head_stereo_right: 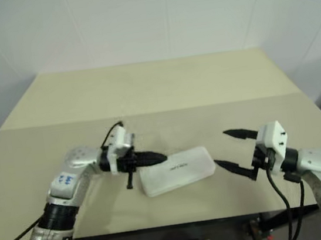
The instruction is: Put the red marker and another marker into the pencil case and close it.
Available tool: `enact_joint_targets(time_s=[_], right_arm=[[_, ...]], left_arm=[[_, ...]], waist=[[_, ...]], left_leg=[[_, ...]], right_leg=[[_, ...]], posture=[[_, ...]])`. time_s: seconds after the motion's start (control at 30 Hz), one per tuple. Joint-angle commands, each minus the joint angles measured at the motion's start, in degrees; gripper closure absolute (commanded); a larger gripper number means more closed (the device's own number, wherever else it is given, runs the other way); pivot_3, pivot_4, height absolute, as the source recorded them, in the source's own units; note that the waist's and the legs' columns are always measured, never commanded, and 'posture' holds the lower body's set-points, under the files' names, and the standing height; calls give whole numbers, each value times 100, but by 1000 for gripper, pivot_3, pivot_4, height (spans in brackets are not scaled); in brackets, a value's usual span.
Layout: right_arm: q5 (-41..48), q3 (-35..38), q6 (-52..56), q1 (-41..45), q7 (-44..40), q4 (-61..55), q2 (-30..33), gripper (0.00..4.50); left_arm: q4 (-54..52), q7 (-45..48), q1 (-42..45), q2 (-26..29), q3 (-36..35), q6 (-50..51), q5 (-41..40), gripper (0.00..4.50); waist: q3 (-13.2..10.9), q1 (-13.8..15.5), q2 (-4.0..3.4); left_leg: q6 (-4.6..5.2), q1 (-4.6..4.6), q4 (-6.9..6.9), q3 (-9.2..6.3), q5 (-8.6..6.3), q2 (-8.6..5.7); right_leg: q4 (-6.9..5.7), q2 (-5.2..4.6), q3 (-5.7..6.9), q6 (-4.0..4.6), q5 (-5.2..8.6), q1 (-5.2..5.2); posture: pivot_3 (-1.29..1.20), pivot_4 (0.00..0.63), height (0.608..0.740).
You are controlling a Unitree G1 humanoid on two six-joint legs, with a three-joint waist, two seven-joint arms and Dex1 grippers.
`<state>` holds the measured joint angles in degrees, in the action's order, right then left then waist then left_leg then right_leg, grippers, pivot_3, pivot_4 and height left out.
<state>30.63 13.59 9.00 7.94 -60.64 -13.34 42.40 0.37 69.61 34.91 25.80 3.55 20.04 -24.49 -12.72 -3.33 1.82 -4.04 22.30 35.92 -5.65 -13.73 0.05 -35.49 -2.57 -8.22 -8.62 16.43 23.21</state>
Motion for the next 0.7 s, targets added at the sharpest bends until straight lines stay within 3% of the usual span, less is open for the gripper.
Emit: enact_joint_targets(time_s=[0.03,0.07,0.17,0.53,0.57,0.7], right_arm=[[7,-85,-133,248,-112,97,-28,0],[-9,-116,-160,326,-138,164,-30,0],[-62,-211,-233,550,-212,367,-45,0],[-156,-261,-412,1104,-481,964,62,0],[-161,-239,-402,1133,-493,995,82,0],[-219,-104,-477,1173,-635,1227,267,0]], left_arm=[[-394,-105,-222,229,-669,72,-546,4473],[-455,-178,-307,296,-754,133,-592,4473],[-543,-354,-528,475,-969,176,-641,3869],[10,-368,-836,718,-1445,-493,-552,256],[44,-385,-847,719,-1454,-543,-547,51],[50,-411,-911,775,-1416,-601,-514,51]], waist=[[0,-10,0],[0,-13,0],[0,3,0],[0,10,0],[0,4,0],[0,10,0]], left_leg=[[0,-1,0,0,0,0],[0,-3,0,1,0,1],[0,-3,1,1,0,1],[-1,0,-1,1,0,0],[-1,-1,-2,0,0,0],[-1,0,-2,1,0,0]], right_leg=[[0,1,0,0,0,0],[-1,1,-1,0,0,0],[-1,0,-1,1,0,0],[4,-2,0,8,4,0],[3,-1,0,7,3,0],[3,-1,0,7,3,2]], posture=[[0,150,740],[0,150,740],[0,150,740],[0,150,740],[0,150,740],[0,150,740]])
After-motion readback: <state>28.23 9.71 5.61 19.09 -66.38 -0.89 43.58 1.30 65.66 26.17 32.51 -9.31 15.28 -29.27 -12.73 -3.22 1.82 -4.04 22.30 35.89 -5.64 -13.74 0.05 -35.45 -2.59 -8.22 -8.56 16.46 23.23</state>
